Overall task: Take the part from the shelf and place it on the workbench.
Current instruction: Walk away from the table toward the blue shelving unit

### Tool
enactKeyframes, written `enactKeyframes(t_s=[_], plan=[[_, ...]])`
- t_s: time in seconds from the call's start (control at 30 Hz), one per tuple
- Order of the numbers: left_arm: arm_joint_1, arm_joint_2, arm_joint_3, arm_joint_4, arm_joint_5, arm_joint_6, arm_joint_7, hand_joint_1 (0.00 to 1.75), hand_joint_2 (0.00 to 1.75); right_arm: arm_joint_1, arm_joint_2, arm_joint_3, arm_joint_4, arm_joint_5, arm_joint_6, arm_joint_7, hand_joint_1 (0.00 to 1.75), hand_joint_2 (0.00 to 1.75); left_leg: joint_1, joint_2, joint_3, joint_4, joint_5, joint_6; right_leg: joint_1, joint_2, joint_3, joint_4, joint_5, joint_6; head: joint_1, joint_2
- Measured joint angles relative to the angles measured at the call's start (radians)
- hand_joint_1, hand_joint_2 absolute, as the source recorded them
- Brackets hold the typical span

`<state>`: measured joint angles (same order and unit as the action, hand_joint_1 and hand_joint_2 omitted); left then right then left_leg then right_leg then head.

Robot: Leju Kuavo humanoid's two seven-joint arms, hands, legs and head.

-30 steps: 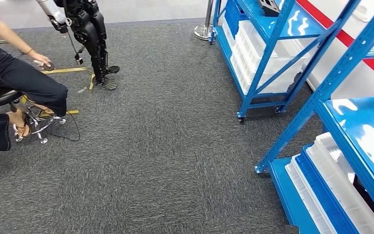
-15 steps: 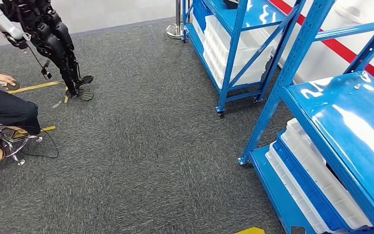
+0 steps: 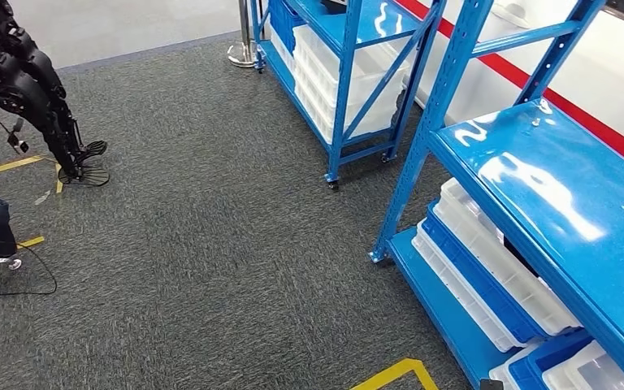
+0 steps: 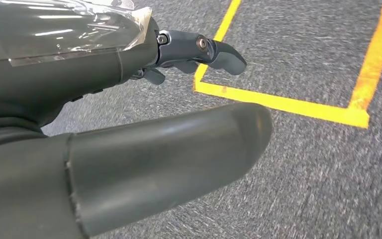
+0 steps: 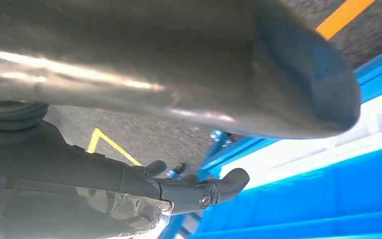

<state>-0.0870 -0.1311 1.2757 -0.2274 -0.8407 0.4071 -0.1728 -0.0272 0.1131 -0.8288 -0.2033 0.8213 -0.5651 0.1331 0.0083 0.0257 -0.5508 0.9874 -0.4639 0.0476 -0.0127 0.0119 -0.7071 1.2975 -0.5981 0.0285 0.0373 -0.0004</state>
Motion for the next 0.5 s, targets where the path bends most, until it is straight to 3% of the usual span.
enactKeyframes(t_s=[0.03,0.07,0.13,0.17,0.23,0.3,0.37,0.43,0.5], plan=[[0.0,0.0,0.0,0.0,0.0,0.0,0.0,0.0,0.44,0.002,0.0,0.0,0.0,0.001,0.0,0.0,0.0,0.0,0.0,0.01,0.0,0.0,0.0,-0.001,-0.003,-0.003,-0.001,0.006,0.003,0.009,0.0,0.0],[0.0,-0.001,0.0,0.0,0.001,0.0,0.0,0.0,0.87,0.003,-0.001,0.0,0.0,0.001,0.0,0.0,0.0,0.0,0.001,0.02,0.0,0.0,-0.001,-0.002,-0.006,-0.007,0.02,-0.031,0.02,0.02,0.0,0.0],[0.0,-0.002,0.0,0.001,0.002,-0.002,-0.001,0.0,1.75,0.002,-0.002,0.0,0.0,0.001,0.0,0.0,0.0,0.0,0.0,0.037,0.004,0.002,-0.004,-0.008,-0.011,-0.04,0.103,-0.182,0.072,0.038,0.0,0.0],[0.0,-0.002,0.0,0.001,0.003,-0.002,-0.001,0.0,1.75,0.001,-0.002,0.0,0.0,0.001,0.0,0.0,0.0,0.0,-0.002,0.045,0.007,0.003,-0.007,-0.014,-0.011,-0.058,0.139,-0.246,0.094,0.039,0.001,0.0],[-0.001,-0.001,0.0,0.001,0.004,-0.003,-0.002,0.0,1.75,-0.001,-0.001,0.0,0.0,0.001,0.001,-0.002,0.0,0.0,-0.006,0.058,0.015,0.005,-0.013,-0.027,-0.006,-0.077,0.168,-0.3,0.113,0.025,-0.002,0.0],[-0.003,-0.002,0.0,0.001,0.004,-0.003,-0.003,0.0,1.75,0.0,0.0,0.0,0.0,0.002,0.001,-0.002,0.0,0.0,-0.002,0.067,0.021,0.007,-0.018,-0.042,-0.005,-0.059,0.166,-0.299,0.117,0.007,-0.004,0.0],[-0.005,-0.005,0.0,0.001,0.006,-0.002,-0.002,0.0,1.75,-0.001,0.0,0.0,0.0,0.003,0.001,-0.002,0.0,0.0,0.005,0.036,0.009,0.042,-0.049,-0.054,-0.009,-0.042,0.17,-0.301,0.122,-0.009,-0.005,0.0],[-0.003,-0.005,0.0,0.001,0.008,-0.002,-0.001,0.0,1.75,-0.003,0.0,0.0,0.0,0.004,0.001,-0.002,0.0,0.0,0.008,-0.01,-0.043,0.157,-0.117,-0.058,-0.009,-0.024,0.17,-0.302,0.126,-0.021,-0.006,0.0],[-0.001,-0.005,0.0,0.001,0.011,-0.001,0.0,0.0,1.75,-0.004,-0.001,0.0,0.0,0.004,0.001,-0.001,0.0,0.0,0.008,-0.025,-0.106,0.281,-0.165,-0.057,-0.003,-0.004,0.168,-0.302,0.127,-0.025,-0.006,0.0]])
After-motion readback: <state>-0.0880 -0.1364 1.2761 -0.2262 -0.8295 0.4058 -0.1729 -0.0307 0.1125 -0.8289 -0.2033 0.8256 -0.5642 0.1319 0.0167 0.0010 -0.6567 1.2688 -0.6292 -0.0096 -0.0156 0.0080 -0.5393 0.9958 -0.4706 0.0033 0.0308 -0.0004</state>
